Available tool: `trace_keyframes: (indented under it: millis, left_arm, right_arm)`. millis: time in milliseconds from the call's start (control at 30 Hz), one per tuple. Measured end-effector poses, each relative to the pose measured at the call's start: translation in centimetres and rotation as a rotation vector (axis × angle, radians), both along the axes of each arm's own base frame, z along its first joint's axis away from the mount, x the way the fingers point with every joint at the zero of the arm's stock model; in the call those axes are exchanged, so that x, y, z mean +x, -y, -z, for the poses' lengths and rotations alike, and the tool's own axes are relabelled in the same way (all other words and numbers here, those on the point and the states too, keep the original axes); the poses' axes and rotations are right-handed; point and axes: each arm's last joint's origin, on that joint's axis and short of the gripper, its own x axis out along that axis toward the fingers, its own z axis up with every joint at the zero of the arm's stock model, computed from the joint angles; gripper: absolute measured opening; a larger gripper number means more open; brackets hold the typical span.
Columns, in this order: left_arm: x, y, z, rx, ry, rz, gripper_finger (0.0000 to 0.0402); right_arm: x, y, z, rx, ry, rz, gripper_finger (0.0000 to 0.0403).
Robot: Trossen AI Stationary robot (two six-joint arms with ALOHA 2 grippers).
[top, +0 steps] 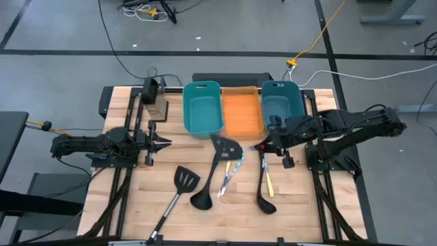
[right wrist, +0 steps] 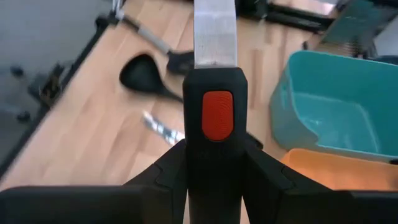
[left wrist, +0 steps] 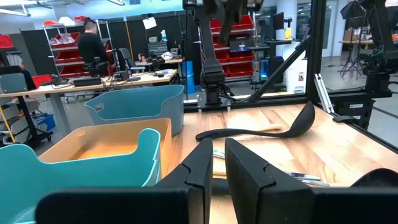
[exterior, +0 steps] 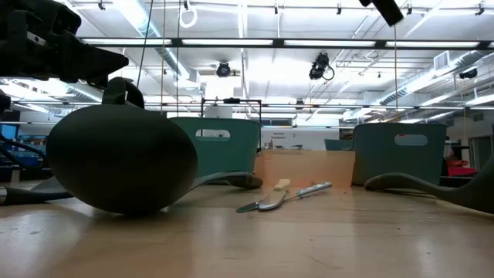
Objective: Pick & Place Kitchen Items
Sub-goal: Put the right black spatula into the green bin
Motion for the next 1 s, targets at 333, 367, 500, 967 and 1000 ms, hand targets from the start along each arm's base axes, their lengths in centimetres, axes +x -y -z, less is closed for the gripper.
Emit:
trace_keyframes:
  millis: [333, 367, 500, 967, 1000]
  left_arm:
    - [0.0, 0.0, 0.0, 0.0, 0.0, 0.0, 0.0049]
    - [0.0, 0.0, 0.0, 0.0, 0.0, 0.0, 0.0049]
    - [0.0, 0.0, 0.0, 0.0, 0.0, 0.0, 0.0049]
    - [0.0, 0.0, 0.0, 0.0, 0.0, 0.0, 0.0049]
    - [0.0, 0.0, 0.0, 0.0, 0.0, 0.0, 0.0049]
  right_arm:
    - [-0.1, 2.0, -3.7, 0.106, 0.144, 0.157, 0.0121]
    - [-0.1, 2.2, -4.0, 0.107, 0.153, 0.165, 0.0121]
    - [-0.4, 3.0, -5.4, 0.125, 0.198, 0.214, 0.0121]
    - [-1.1, 5.7, -7.9, 0.123, 0.316, 0.342, 0.0121]
    - [-1.1, 5.8, -7.9, 0.123, 0.321, 0.347, 0.0121]
